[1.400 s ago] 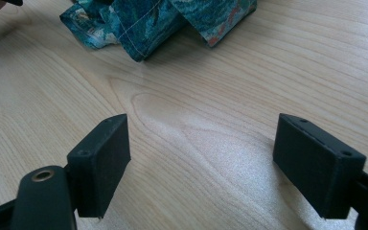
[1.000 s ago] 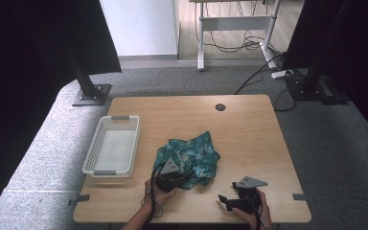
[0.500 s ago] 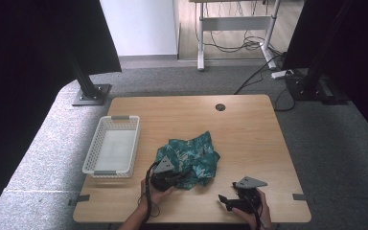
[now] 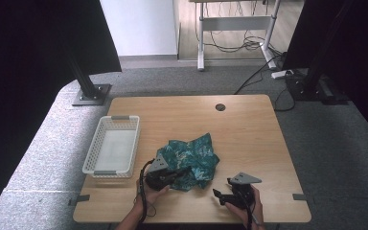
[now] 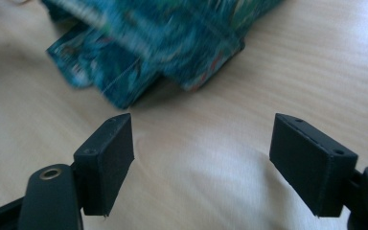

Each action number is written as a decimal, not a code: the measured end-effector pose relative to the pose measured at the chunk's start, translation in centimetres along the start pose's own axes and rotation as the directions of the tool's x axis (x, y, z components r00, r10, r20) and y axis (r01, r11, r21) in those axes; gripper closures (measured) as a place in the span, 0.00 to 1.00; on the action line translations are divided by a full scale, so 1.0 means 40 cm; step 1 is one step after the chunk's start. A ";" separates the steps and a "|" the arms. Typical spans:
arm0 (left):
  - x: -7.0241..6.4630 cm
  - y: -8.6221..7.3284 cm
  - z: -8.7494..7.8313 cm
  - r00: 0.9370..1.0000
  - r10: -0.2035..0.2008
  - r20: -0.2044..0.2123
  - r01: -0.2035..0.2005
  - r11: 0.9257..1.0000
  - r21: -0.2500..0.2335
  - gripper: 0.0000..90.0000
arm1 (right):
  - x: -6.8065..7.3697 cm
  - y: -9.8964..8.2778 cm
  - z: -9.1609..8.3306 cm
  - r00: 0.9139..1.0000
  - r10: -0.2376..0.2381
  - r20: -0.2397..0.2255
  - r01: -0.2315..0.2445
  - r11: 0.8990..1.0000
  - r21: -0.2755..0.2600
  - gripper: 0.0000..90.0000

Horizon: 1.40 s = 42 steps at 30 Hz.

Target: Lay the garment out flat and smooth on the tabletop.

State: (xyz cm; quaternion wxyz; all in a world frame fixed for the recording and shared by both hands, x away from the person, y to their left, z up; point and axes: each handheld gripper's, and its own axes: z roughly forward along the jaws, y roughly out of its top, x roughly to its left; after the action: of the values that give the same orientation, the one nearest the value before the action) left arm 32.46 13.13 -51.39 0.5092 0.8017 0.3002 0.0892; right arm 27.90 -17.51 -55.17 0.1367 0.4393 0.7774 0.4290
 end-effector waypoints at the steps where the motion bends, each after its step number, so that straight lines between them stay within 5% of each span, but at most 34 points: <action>1: 0.000 0.000 -0.002 1.000 -0.002 -0.001 0.002 1.000 -0.001 0.99 | 0.002 0.006 0.007 1.000 0.004 0.001 -0.004 1.000 0.003 0.26; 14: 0.003 -0.005 0.003 1.000 -0.005 0.003 0.005 1.000 0.007 0.99 | 0.026 0.036 0.071 0.996 0.003 0.084 -0.006 0.999 0.037 0.37; 18: 0.004 -0.007 0.003 1.000 -0.008 0.004 0.008 1.000 0.007 0.99 | 0.018 0.044 0.084 0.996 0.041 0.076 -0.043 0.999 0.021 0.48; 22: 0.005 -0.007 0.003 1.000 -0.009 0.004 0.009 1.000 0.008 0.99 | 0.012 0.048 0.089 0.996 0.057 0.062 -0.058 0.998 0.010 0.71; 28: 0.006 -0.007 0.000 1.000 -0.011 0.004 0.011 1.000 0.005 0.99 | 0.015 0.060 0.075 0.997 0.022 0.074 -0.018 0.999 -0.046 0.97; 42: 0.010 -0.007 -0.011 1.000 -0.011 -0.002 0.011 1.000 0.000 0.99 | 0.009 0.064 0.018 0.997 -0.022 0.071 0.029 0.995 -0.098 0.99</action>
State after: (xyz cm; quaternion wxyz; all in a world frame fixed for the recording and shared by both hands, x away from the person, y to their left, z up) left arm 32.46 13.76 -51.51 0.5094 0.7998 0.3053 0.0871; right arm 29.59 -16.20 -53.53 0.1908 0.4366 0.7555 0.4496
